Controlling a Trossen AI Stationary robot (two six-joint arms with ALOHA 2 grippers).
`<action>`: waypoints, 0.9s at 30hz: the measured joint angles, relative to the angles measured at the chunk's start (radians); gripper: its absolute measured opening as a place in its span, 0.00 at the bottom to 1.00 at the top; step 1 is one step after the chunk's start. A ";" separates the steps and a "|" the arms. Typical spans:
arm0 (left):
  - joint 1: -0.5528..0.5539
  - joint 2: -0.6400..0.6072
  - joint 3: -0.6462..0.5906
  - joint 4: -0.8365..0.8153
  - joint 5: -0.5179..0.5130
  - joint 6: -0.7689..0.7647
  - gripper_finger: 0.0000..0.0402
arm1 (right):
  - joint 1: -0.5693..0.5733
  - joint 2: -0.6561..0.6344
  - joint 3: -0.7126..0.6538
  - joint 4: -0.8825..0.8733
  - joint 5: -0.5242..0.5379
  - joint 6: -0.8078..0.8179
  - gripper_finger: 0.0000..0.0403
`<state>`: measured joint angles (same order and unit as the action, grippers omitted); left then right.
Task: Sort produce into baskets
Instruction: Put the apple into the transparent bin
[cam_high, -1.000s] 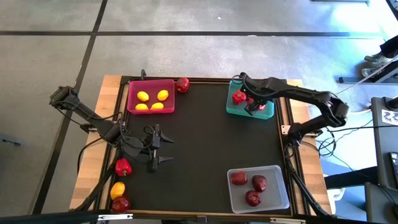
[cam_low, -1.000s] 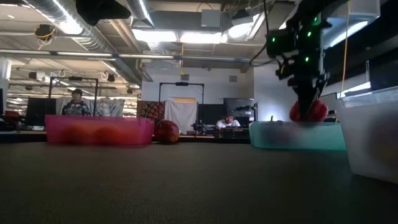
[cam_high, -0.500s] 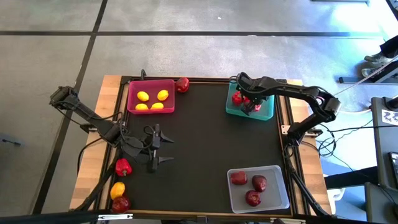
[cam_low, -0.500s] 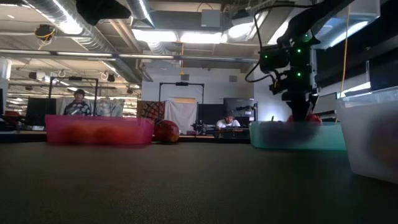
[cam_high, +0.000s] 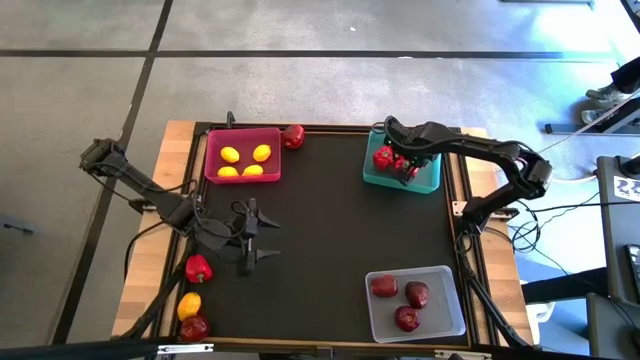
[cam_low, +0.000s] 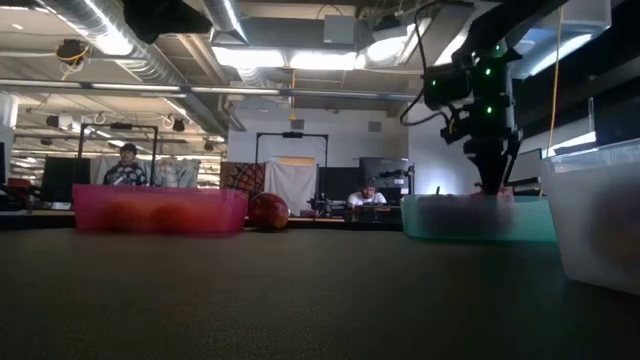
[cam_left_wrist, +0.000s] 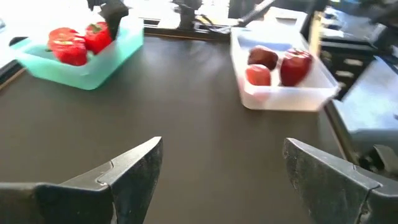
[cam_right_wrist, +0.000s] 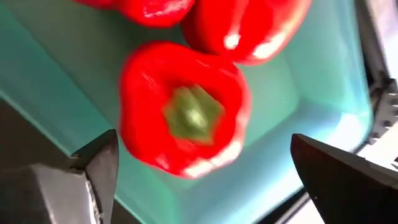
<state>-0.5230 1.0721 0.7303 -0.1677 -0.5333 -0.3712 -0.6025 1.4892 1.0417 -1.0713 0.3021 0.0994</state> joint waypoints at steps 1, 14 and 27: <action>0.009 0.000 0.000 0.000 -0.012 -0.010 0.81 | 0.000 -0.014 0.008 -0.009 0.001 0.000 0.95; 0.227 0.069 0.002 0.000 -0.041 -0.105 0.81 | 0.088 -0.311 0.069 0.043 -0.033 0.026 0.95; 0.620 0.115 0.001 0.060 -0.037 0.120 0.81 | 0.241 -0.419 0.069 0.370 -0.034 -0.017 0.95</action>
<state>0.0966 1.1876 0.7311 -0.1076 -0.5704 -0.2516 -0.3619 1.0703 1.1103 -0.7016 0.2683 0.0824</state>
